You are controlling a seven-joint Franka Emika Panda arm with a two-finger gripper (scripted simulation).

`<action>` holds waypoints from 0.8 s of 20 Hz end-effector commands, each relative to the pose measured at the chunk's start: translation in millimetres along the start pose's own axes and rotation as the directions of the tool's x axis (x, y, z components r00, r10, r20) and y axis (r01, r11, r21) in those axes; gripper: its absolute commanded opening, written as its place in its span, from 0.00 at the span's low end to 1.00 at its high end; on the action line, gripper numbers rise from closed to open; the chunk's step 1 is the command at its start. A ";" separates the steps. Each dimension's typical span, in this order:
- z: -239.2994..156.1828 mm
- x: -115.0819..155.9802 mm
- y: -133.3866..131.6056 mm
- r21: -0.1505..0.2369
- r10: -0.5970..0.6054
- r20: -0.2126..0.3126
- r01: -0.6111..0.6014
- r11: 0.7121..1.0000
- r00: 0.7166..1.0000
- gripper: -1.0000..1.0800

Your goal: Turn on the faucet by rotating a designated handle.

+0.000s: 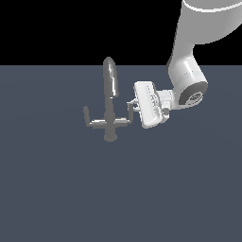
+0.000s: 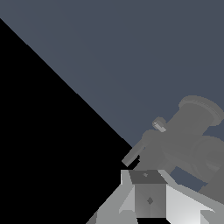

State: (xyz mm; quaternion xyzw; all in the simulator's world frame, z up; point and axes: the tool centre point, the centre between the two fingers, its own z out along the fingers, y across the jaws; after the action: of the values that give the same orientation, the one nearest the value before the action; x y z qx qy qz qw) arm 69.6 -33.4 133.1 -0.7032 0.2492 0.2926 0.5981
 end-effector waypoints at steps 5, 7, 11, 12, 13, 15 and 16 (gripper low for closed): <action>-1.1 -13.7 6.8 0.000 0.000 0.000 0.000 1.000 1.000 0.00; -1.5 -18.3 9.0 0.000 0.000 0.000 0.000 1.000 1.000 0.00; -2.2 -27.7 13.7 0.000 0.000 0.000 0.000 1.000 1.000 0.00; -2.4 -30.1 14.8 0.000 0.000 0.000 0.000 1.000 1.000 0.00; -2.6 -32.5 16.0 0.000 0.000 0.000 0.000 1.000 1.000 0.00; -3.0 -37.5 18.5 0.000 0.000 0.000 0.000 1.000 1.000 0.00; -3.0 -37.4 18.5 0.000 0.000 0.000 0.000 1.000 1.000 0.00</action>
State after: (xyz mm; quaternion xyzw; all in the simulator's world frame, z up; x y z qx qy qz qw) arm 34.1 -38.5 142.5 -0.7034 0.2515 0.2916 0.5975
